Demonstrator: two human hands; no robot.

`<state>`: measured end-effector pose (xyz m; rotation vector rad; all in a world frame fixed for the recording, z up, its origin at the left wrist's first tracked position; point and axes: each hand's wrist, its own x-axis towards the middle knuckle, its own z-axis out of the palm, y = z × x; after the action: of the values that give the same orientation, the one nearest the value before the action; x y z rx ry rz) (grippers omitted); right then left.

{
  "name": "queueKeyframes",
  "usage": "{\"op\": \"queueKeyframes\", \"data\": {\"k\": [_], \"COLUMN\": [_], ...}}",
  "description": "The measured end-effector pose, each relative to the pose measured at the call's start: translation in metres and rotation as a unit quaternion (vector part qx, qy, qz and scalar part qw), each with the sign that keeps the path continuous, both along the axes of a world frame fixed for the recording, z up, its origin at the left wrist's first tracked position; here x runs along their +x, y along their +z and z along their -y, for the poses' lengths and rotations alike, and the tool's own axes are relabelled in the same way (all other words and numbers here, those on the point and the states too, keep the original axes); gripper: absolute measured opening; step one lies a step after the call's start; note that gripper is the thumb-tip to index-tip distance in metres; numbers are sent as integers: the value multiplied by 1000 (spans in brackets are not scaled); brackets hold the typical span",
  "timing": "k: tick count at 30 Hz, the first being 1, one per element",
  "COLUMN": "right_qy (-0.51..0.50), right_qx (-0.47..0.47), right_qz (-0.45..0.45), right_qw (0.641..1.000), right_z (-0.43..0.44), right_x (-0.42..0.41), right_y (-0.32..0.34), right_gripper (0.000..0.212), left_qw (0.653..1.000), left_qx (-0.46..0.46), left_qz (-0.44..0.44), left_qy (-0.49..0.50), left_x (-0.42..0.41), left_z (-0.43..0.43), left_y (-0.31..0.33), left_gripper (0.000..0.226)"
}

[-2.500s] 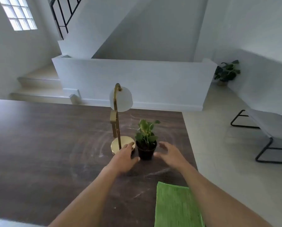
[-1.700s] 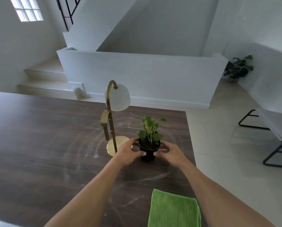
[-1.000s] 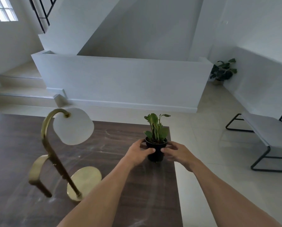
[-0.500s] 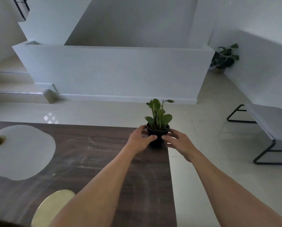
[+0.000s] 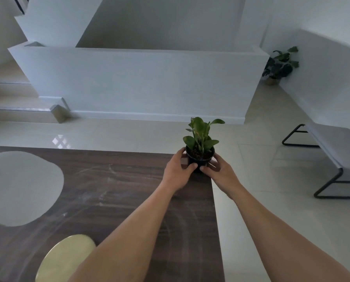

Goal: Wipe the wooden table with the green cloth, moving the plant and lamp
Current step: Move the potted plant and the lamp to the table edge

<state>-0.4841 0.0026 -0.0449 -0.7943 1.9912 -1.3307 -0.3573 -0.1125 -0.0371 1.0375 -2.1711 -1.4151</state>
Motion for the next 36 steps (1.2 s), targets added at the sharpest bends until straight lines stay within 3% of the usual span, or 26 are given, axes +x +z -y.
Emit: {"op": "queueKeyframes", "data": {"k": [3,8,10,24,29,36], "right_qy": [-30,-64,-64,-21,18,105], "right_qx": [23,73,76,88,72,30], "right_qz": [-16,-89,-94,-113,-124,-102], "right_qw": [999,991,991,989,989,989], "right_z": [-6,-32,-44,-83,-71,-40], "right_x": [10,36,50,229,297,370], "right_y": [4,12,16,38,47,60], "right_gripper": [65,13,7,4,5,21], "left_qw": [999,997,997,991,988,972], "left_qx": [3,-11,-28,-112,-127,-127], "left_qz": [29,55,64,64,47,77], "left_qy": [27,44,37,29,73,180], "left_x": [5,36,54,253,328,399], "left_z": [-9,-30,-40,-127,-137,-124], "left_y": [4,11,12,14,9,-1], "left_gripper": [64,7,7,15,28,26]}}
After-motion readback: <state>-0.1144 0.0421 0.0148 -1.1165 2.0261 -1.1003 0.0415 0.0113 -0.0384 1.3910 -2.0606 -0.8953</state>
